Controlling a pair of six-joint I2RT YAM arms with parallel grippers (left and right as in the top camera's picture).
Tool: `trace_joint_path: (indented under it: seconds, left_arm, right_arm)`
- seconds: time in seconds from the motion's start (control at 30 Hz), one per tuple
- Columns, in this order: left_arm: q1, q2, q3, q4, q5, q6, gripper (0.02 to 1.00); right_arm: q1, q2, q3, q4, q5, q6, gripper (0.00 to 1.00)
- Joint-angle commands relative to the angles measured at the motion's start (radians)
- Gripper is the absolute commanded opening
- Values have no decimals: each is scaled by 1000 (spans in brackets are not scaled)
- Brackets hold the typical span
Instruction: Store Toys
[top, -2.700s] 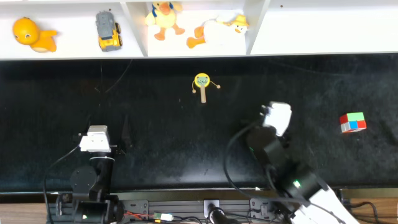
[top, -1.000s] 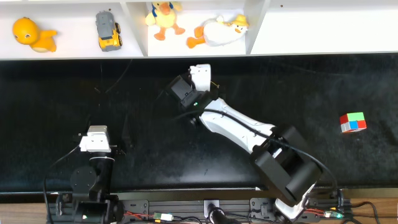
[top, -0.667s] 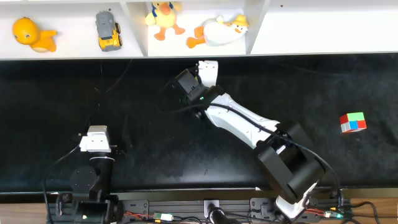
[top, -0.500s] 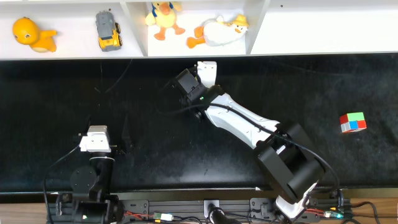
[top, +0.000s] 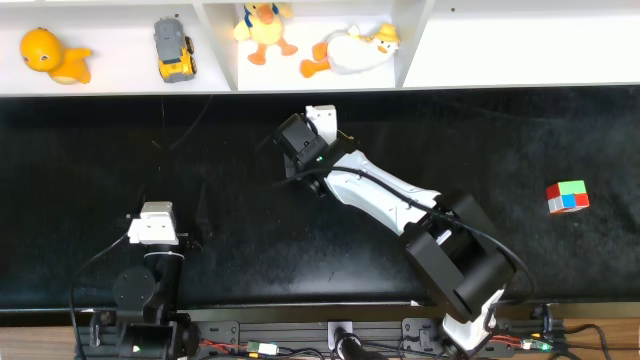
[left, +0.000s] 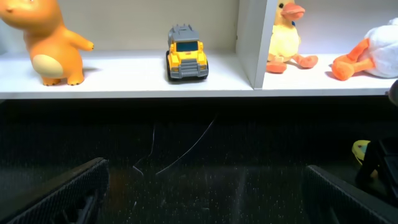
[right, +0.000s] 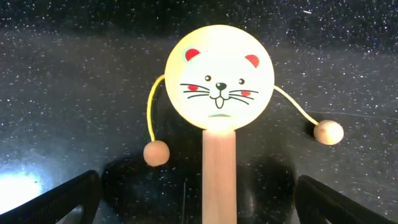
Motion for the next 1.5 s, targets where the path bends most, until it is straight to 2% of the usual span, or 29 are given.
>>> trace_joint_path:
  seconds: [0.03, 0.07, 0.1, 0.13, 0.23, 0.47, 0.6, 0.7, 0.83, 1.0, 1.13, 1.5]
  left_arm:
    - [-3, -10, -2, -3, 9, 19, 996]
    - [-3, -10, -2, -3, 9, 19, 998]
    - [-3, -10, -1, -3, 9, 19, 996]
    - [-3, -10, -2, -3, 9, 19, 998]
    - [-3, -10, -1, -3, 9, 19, 998]
    - [-3, -10, -1, -3, 9, 19, 998]
    - [-3, -10, -2, -3, 9, 19, 998]
    - [-3, -10, -1, -3, 9, 19, 998]
    - [-3, -10, -1, -3, 9, 19, 998]
    - [-3, -10, -1, -3, 9, 19, 998]
    - [-3, -10, -2, -3, 9, 19, 998]
    - [-3, -10, -1, -3, 9, 19, 998]
  right_arm:
    - [7, 26, 18, -4, -17, -12, 976]
    - [7, 26, 18, -5, -18, -12, 928]
    - [7, 26, 18, -5, -18, -12, 851]
    - [7, 26, 18, -6, -18, -12, 733]
    - [7, 26, 18, -7, -18, -11, 527]
    - [7, 25, 18, -7, -18, -11, 226]
    - [7, 23, 18, -7, -23, -11, 108]
    - [7, 8, 18, -9, -25, -11, 69]
    - [2, -54, 18, -41, 1, -12, 99]
    - [-1, -140, 0, -209, 39, -11, 69]
    - [-25, -243, -61, -249, 57, -10, 49]
    - [-211, -652, -328, -248, 92, -32, 53]
